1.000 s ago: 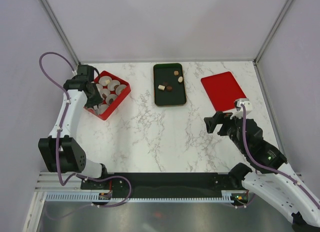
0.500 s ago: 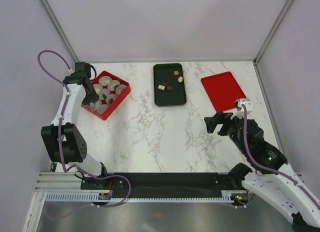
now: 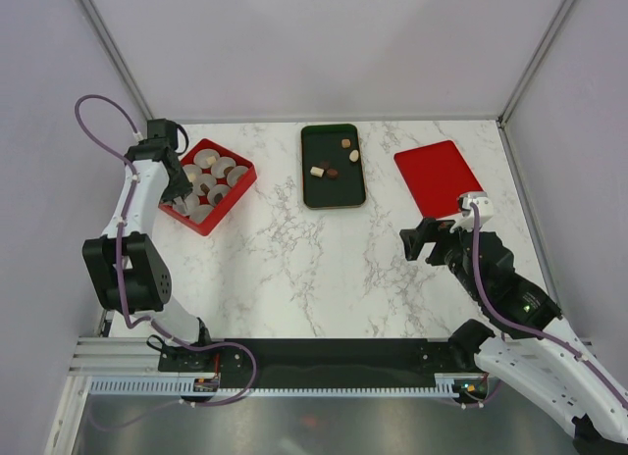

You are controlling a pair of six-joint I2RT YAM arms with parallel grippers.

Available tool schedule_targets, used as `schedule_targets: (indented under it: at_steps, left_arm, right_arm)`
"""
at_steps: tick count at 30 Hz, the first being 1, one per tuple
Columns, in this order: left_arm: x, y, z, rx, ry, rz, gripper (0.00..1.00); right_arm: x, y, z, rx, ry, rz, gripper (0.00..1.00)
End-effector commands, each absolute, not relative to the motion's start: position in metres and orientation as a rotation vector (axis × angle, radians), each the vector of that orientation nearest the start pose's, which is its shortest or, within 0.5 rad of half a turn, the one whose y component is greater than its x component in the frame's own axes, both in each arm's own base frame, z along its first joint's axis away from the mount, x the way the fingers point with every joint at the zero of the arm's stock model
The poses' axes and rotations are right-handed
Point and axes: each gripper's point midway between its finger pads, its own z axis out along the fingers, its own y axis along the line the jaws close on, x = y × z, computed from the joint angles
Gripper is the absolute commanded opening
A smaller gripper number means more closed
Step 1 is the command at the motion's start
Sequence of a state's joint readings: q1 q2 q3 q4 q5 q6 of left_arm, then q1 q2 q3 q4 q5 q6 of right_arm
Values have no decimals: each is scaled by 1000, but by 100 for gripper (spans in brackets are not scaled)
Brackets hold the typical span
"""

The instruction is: Pack the chocolate

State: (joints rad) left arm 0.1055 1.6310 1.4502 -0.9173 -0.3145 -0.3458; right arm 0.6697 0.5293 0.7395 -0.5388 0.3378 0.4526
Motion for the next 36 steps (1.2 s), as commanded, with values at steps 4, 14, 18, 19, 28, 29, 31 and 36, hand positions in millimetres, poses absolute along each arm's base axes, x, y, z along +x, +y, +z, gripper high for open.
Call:
schedule_targets:
  at_steps: [4,14,18,19,28,29,31,36]
  left_arm:
    - [374,91,165,-659,2473,381,44]
    - [374,94,163,-664,2473,406,45]
    - [374,97,165,-665,2465,428,46]
    - [374,98,164,-664,2468,433,46]
    - [376,95,169,-654,2463,408,51]
    - [376,94,171,-650,2458,398,51]
    - [378,90,176,-641,2451,363,51]
    - [381,70,216,-586,2381,217,50]
  right_arm:
    - [216,114,263,43,1849,452,97]
    - [216,112,268,45,1839,446,97]
    - [216,112,268,45,1839,446,97]
    - [216,112,268,44,1840,445,96]
    - [215,109,271,52,1831,444,97]
    - [214,109,272,51,1831,445,97]
    - [214,109,272,53,1832,444,97]
    - [212,107,280,59,1823,447,97]
